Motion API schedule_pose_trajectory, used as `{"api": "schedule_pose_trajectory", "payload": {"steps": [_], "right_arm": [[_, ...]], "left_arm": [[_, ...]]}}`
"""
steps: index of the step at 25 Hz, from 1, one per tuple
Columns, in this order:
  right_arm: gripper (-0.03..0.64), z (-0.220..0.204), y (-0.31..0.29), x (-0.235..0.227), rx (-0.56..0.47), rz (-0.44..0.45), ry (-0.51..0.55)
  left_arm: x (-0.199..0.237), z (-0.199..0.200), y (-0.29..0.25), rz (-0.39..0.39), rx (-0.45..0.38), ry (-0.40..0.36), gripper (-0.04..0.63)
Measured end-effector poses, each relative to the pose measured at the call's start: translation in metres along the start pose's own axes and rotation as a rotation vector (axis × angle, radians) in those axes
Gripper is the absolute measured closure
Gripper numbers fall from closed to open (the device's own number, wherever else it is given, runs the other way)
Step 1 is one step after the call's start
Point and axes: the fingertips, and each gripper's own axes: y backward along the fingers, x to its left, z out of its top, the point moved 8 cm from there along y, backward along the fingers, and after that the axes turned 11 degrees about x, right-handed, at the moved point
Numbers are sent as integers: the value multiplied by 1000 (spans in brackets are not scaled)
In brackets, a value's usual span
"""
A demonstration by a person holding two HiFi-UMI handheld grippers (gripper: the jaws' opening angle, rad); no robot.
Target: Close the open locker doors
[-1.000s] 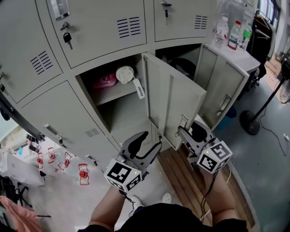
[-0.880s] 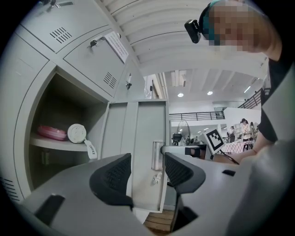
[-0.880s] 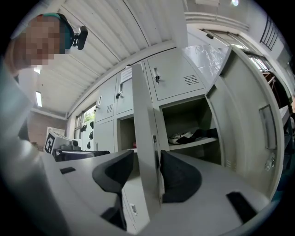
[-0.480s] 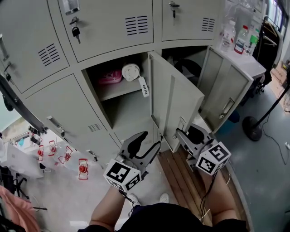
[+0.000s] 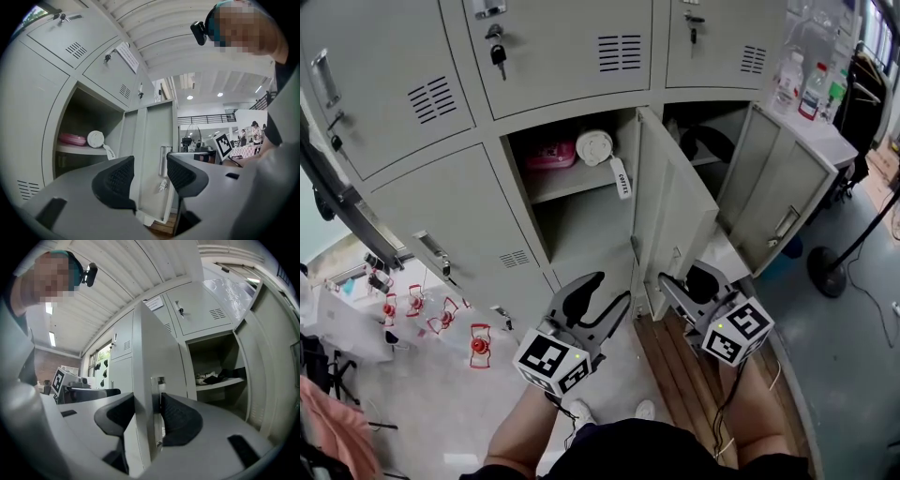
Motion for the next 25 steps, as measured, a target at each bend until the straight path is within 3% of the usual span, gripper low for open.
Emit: {"api": "schedule_pose_trajectory", "payload": {"steps": [9, 25], "right_arm": [[423, 2, -34, 36, -4, 33, 9], [456, 5, -96, 85, -30, -60, 14]], "left_arm": [[29, 1, 35, 22, -5, 6, 360], [84, -1, 88, 28, 17, -6, 367]]}}
